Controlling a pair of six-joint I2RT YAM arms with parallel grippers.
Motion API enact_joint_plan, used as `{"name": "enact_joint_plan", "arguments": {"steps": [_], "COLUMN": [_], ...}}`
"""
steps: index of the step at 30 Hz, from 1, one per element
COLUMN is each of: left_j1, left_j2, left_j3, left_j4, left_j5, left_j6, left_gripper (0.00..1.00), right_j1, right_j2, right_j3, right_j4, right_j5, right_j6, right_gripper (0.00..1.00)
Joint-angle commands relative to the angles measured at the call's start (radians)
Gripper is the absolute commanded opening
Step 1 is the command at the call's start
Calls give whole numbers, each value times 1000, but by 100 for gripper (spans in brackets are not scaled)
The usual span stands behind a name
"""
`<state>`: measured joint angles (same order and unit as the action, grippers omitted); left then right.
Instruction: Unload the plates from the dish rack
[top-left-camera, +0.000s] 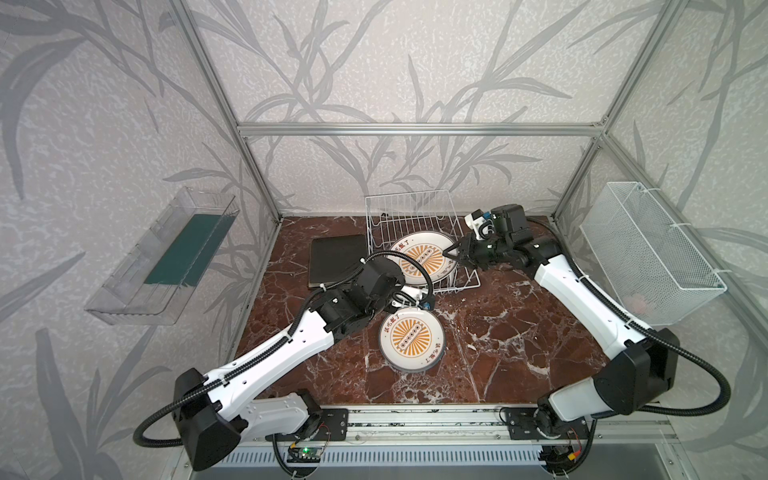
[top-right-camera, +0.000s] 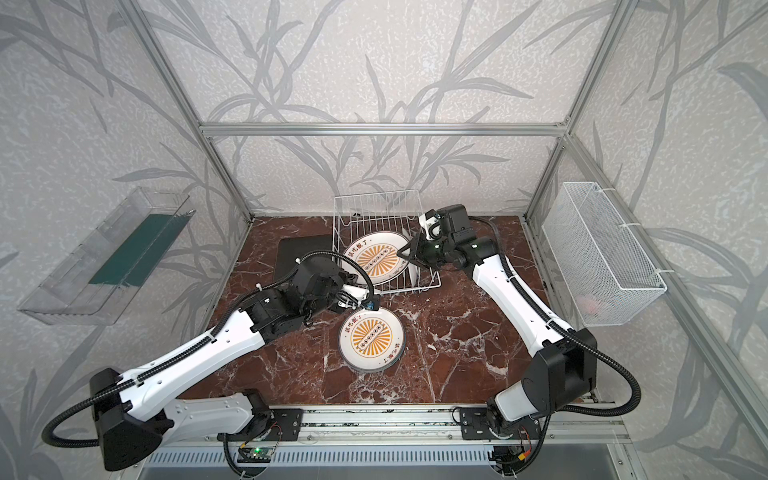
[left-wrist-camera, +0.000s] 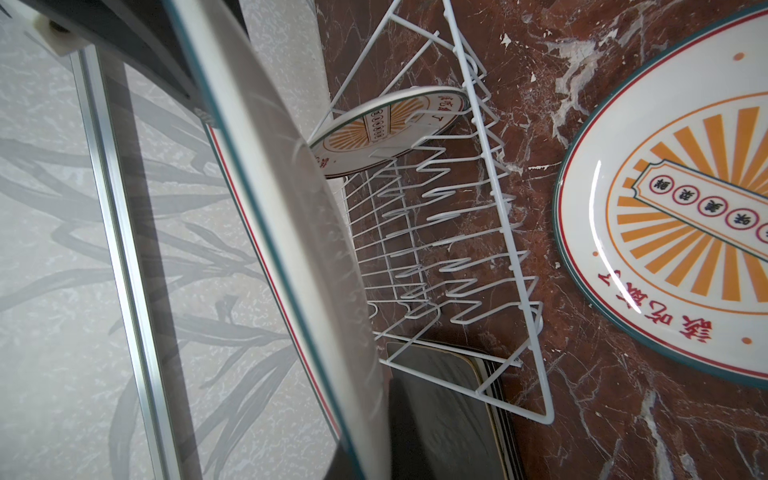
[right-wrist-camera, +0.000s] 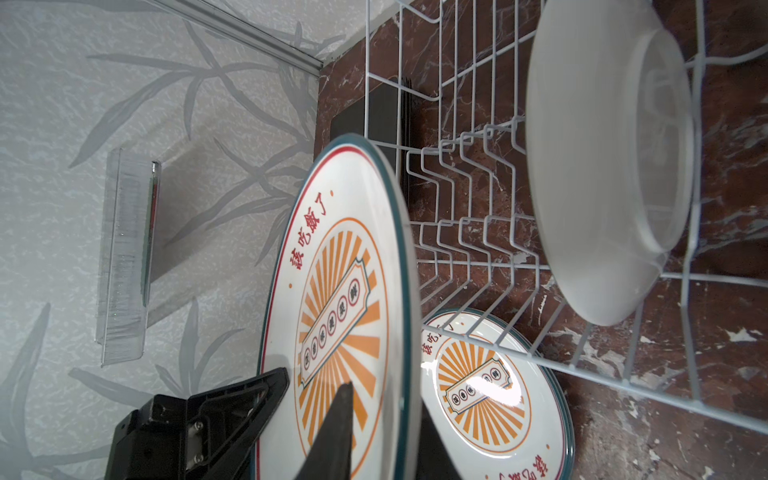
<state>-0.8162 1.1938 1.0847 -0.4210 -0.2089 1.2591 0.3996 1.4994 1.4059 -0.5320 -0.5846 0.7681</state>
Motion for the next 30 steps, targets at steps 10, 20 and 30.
{"name": "enact_joint_plan", "arguments": {"steps": [10,20,30], "left_j1": [-2,70,421], "left_j2": [-37,-151,-148], "left_j3": [-63,-31,-7], "left_j4": [180,136,254], "left_j5": [-2,183,786], "left_j6": [-100,-566,-1443], "left_gripper": [51,92,99], "right_j1": [-11,-87,-110], "right_j2": [-72,-178,-269], "right_j3": [-69,-160,-254], "right_j4": [129,230,334], "right_j5": [-54,-39,-30], "right_j6": [15,14,-100], "right_gripper": [0,0,0]}}
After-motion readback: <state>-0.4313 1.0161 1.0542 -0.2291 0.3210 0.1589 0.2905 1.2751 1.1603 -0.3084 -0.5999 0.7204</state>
